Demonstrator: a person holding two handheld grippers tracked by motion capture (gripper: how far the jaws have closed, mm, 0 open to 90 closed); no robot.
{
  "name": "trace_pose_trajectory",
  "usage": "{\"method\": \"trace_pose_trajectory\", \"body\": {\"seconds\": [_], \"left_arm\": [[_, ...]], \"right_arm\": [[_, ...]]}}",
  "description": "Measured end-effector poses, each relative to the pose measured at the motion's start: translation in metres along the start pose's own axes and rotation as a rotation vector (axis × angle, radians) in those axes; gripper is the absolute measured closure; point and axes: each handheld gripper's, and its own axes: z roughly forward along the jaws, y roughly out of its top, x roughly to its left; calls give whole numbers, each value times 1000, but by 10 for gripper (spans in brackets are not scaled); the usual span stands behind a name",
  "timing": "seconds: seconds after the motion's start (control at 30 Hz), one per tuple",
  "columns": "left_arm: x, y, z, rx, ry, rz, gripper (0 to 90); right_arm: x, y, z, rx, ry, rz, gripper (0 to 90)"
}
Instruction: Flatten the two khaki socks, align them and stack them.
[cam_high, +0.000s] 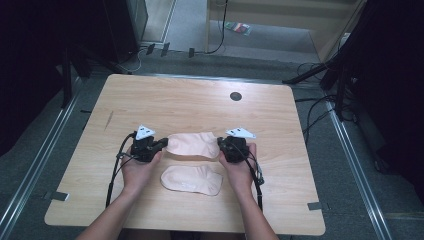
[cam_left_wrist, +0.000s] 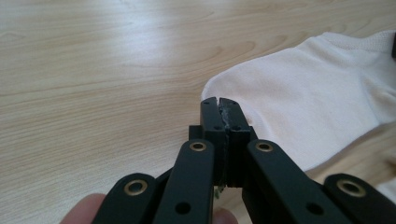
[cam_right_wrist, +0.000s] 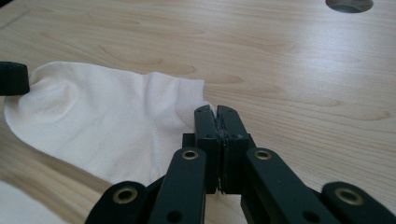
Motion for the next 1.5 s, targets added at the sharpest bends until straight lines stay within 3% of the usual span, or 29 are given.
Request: {"method": "trace_pose_trajectory", "body": {"seconds": [0.27,0.57,0.93,1.17,1.4,1.5], "left_arm": [[-8,4,-35,-45,-41,28,900],[-21,-17,-61,-55,-89,44,900],[-29,-43,-70,-44,-118,18,900],[-32,-59,-71,-22,-120,28,900],[-33,-67,-70,-2,-117,47,900],[-32,-71,-66,11,-113,54,900]], "right_arm": [[9,0,-33,-24,21,11,894],[21,-17,-64,-47,40,21,893],[32,-37,-81,-33,40,-8,893],[36,-57,-83,-9,50,5,893],[34,-67,-83,-8,61,24,893],[35,-74,-81,1,58,12,893]]}}
